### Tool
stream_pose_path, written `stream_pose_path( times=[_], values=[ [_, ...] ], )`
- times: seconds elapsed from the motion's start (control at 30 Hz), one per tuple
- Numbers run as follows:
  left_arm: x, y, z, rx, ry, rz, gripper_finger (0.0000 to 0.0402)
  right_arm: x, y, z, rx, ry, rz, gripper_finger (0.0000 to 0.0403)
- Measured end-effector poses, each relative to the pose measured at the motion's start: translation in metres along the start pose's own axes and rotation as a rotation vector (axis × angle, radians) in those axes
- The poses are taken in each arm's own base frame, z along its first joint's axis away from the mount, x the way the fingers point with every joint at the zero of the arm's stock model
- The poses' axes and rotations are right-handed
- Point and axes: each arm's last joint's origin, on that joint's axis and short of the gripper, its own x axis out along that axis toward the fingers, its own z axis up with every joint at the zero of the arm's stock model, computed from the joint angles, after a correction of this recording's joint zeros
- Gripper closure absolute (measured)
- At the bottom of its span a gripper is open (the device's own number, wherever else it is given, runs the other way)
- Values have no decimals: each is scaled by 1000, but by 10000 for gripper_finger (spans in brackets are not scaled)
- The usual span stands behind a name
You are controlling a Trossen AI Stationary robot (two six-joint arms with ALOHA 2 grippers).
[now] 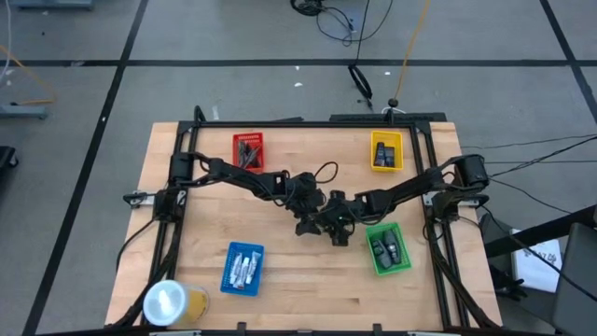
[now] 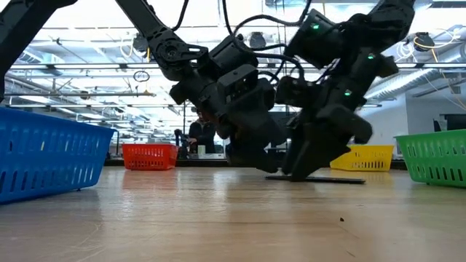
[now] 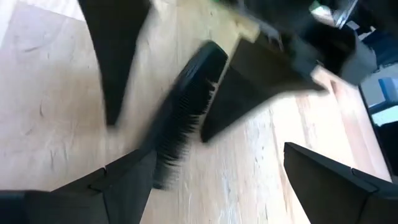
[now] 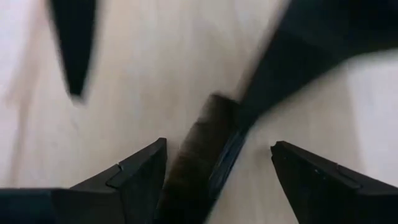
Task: Pick & Place Travel size toiletries
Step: Put the black comb into the orange basket
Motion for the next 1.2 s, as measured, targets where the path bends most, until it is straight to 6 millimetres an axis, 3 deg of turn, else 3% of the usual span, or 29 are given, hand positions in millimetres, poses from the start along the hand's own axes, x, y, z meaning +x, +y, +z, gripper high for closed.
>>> stream_pose_path(
  times=[0.3, 0.6, 0.73, 0.83, 0.93, 1.2],
  values=[
    [0, -2, 8, 49, -73, 3, 53, -27, 12, -4, 59, 53, 33, 125],
    [-2, 3, 7, 53, -60, 18, 53, -71, 17, -5, 180, 28, 49, 126],
    [-2, 3, 6, 58, -58, 19, 53, -73, 28, -5, 212, 45, 169, 126],
    [-2, 3, 6, 63, -56, 19, 53, -61, 34, -9, 190, 104, 202, 130],
    [-2, 3, 6, 62, -56, 19, 53, -50, 34, -11, 183, 143, 200, 163],
    [-2, 3, 5, 57, -48, 21, 53, -50, 26, -11, 155, 144, 195, 334]
  ],
)
